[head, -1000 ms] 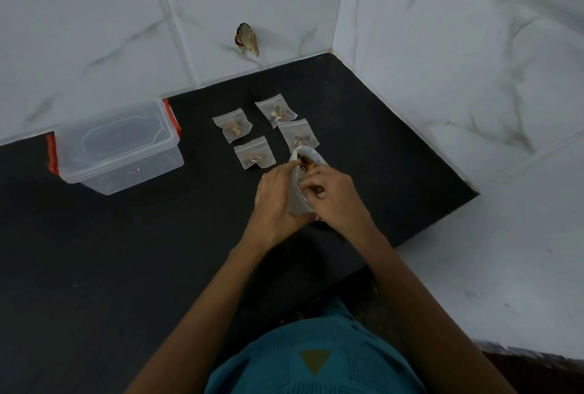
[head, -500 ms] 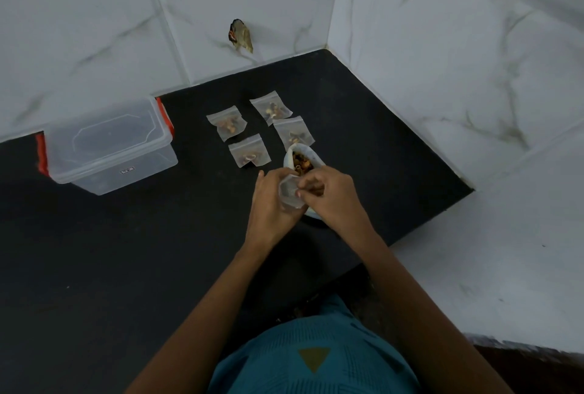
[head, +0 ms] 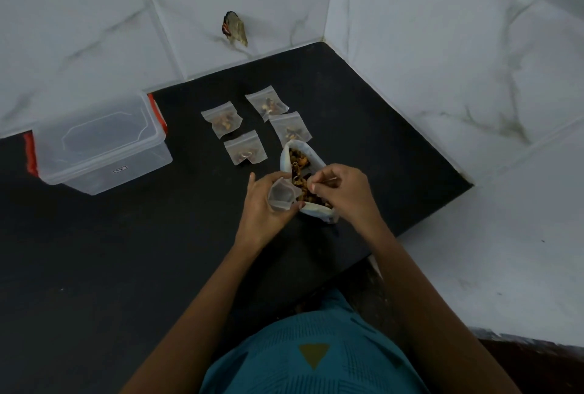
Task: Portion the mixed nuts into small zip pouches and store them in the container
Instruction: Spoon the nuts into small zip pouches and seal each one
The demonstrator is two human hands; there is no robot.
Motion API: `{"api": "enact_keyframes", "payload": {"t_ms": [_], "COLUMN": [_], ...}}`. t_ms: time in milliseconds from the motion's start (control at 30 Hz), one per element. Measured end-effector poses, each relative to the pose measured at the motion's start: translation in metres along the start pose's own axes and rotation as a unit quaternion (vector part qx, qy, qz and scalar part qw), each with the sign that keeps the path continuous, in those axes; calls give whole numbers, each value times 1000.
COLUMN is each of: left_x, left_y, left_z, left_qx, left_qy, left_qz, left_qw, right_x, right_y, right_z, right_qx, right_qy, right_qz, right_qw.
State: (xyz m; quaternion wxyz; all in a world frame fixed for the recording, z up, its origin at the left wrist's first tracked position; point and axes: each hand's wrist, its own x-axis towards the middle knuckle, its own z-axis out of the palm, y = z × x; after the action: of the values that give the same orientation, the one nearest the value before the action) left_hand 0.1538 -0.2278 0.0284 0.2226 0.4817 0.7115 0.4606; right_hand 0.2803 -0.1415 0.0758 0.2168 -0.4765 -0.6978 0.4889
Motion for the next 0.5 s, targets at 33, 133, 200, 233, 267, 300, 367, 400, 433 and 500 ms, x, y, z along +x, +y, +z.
{"api": "enact_keyframes", "payload": {"t_ms": [33,133,200,233,267,300,367,400,433,500], "left_x": [0,0,1,1,1,1,0,0,0,1], "left_y": [0,-4,-7,-8,-9,-10,-11,-12,-13,-15], "left_z": [-2,-6,-7,-6,-6,-4,-2,0,1,5], "left_qx": [10,43,36,25,16,14,22,25,27,28], "left_qy": [1,-9,-18,-26,-36,-44,-46,-46,-47,-52], "left_qz": [0,-6,-27,-44,-61,-71,-77,-80,-86,-103], "left_qw": [1000,999,999,998,997,996,996,995,995,993], "right_x": [1,3,3,4,4,3,2,1,0,0], "right_y": [3,16,26,32,37,43,53,57,59,61], "right_z": [-4,-17,-22,-23,-23,-21,-19,-18,-17,-16], "right_qx": [-4,-31,-55,-74,-98,-122,-166,-182,-188,-156], "right_qy": [10,31,36,35,30,25,19,17,9,-3], "right_qz": [10,36,52,61,70,77,90,98,111,138], "right_qw": [1000,998,996,995,992,989,982,978,976,978]}}
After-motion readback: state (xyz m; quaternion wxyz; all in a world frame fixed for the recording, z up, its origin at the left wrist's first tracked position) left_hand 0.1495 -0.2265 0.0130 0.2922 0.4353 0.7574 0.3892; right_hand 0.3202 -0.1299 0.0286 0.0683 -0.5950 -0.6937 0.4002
